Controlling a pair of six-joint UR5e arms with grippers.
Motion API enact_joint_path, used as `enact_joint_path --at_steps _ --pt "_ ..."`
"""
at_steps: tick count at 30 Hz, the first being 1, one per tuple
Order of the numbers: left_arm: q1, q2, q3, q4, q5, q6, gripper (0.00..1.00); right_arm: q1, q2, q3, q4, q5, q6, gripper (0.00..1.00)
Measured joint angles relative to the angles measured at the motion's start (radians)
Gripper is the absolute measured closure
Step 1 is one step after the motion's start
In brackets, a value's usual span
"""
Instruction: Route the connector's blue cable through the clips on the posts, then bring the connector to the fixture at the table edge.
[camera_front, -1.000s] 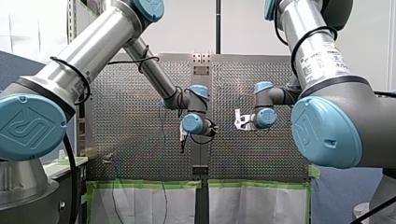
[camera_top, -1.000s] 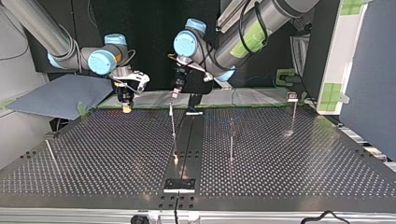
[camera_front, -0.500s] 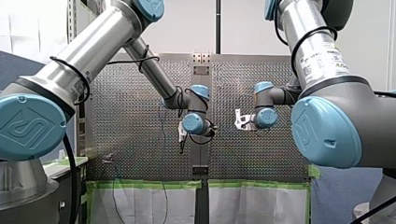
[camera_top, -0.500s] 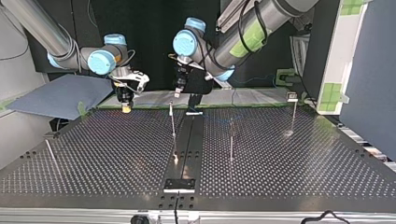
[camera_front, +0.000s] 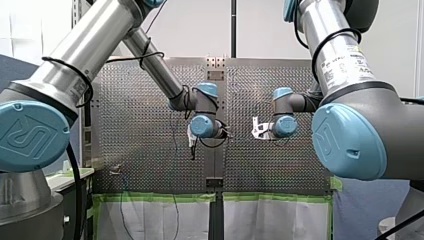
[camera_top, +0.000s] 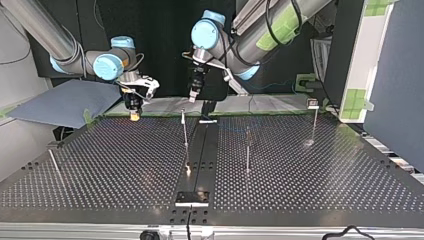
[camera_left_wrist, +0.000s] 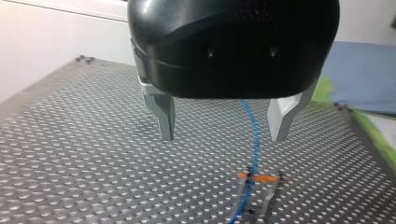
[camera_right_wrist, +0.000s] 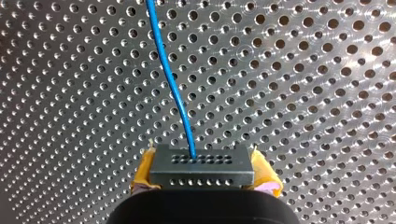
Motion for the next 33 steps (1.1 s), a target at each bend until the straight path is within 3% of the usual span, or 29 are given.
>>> enact_joint_path --at_steps 12,24,33 --pt "0.01 0.106 -0.106 0.106 -0.037 -0.094 0.02 -0.005 0.0 0.0 0.004 0.0 0.001 0.83" --pt "0.005 0.213 -0.213 0.204 -0.102 -0.057 0.02 -0.009 0.0 0.0 0.022 0.0 0.002 0.83" --pt "0.012 0.284 -0.284 0.23 -0.052 -0.105 0.02 -0.009 0.0 0.0 0.026 0.0 0.001 0.83"
